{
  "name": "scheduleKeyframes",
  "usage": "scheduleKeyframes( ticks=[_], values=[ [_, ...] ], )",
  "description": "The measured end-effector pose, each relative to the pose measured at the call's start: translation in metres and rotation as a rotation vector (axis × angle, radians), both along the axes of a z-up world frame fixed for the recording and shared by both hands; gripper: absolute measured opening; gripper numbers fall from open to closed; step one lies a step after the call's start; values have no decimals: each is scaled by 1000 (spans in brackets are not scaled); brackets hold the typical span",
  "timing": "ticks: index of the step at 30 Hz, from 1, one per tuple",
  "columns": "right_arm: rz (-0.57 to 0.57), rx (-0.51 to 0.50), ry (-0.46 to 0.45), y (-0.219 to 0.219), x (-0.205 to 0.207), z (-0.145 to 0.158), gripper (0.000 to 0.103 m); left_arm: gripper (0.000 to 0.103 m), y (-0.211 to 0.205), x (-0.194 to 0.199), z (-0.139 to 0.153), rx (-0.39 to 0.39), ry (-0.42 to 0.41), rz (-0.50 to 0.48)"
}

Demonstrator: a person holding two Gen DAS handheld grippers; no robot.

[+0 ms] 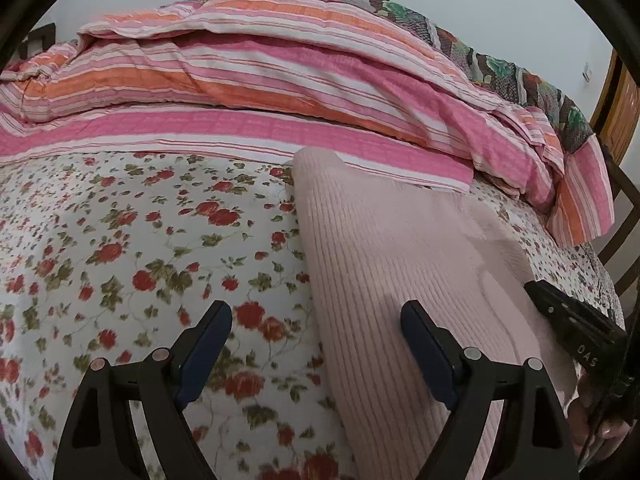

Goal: Fold small clothes

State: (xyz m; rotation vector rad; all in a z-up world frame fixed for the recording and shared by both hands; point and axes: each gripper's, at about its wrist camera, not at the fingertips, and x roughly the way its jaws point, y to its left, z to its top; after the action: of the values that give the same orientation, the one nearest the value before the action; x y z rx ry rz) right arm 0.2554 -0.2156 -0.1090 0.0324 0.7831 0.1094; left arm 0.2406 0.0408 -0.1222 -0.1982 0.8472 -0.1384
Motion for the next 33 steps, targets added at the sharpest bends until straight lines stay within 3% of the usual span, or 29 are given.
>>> scheduleKeyframes(
  ticks=[4, 9, 12, 18, 22, 31, 32, 33],
  values=[
    [28, 56, -11, 0, -18, 10, 33, 85, -2, -14, 8, 0, -1, -15],
    [21, -27, 29, 10, -30, -9, 33, 86, -9, -36, 7, 31, 20, -29],
    [-4, -8, 38, 4, -37, -13, 33, 86, -14, -44, 0, 72, 48, -32],
    [-6, -33, 5, 6, -66, 25, 35, 85, -6, -69, 27, 54, 33, -16],
    [5, -48, -31, 10, -94, 51, 49, 85, -9, -89, 52, 72, -18, -9],
    [-1, -26, -21, 10, -154, 89, 51, 86, -20, -149, 98, 125, -93, 23],
    [5, -25, -18, 11, -158, 90, 54, 86, -20, -154, 102, 125, -102, 24],
    [7, -24, -21, 12, -165, 92, 64, 86, -20, -161, 106, 127, -112, 27]
  ],
)
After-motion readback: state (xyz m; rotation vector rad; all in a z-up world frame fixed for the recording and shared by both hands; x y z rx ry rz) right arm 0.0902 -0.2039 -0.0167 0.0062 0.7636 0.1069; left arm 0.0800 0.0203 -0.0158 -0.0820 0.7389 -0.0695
